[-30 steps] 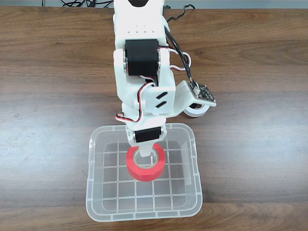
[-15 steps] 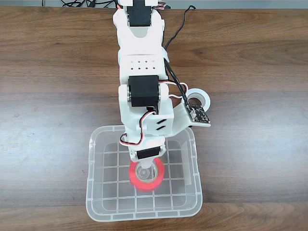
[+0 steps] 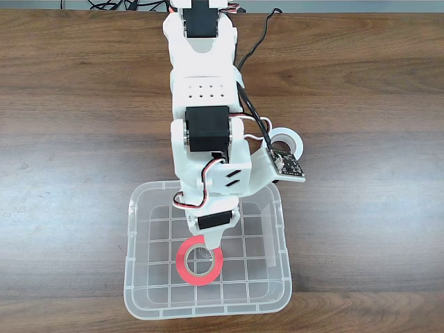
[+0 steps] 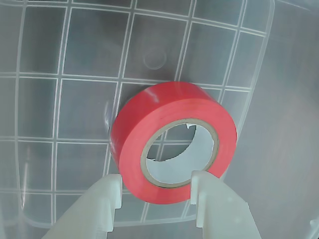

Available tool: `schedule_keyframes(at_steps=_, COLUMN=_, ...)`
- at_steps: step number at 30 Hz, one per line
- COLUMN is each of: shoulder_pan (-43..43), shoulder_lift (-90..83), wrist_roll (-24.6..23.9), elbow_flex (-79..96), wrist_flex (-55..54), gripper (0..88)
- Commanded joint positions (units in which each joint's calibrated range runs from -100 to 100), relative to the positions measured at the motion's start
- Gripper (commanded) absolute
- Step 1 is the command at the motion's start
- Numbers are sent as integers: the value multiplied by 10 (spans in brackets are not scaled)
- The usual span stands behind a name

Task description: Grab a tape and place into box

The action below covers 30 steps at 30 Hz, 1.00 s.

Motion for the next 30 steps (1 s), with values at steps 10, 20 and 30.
schedule_keyframes(at_steps=10, shoulder_pan=1, shoulder_lift=-106, wrist_roll=-2, elbow_flex=-48, wrist_flex=13, gripper=71)
schedule_keyframes(at_steps=20, shoulder_pan=-21, shoulder_lift=-270, wrist_roll=-5, elbow_flex=-47, wrist_flex=110, gripper=40)
schedule_keyframes(at_steps=30, shoulder_pan=-79, shoulder_lift=-466, wrist_roll=-27, elbow_flex=-38, wrist_flex=185, gripper=10)
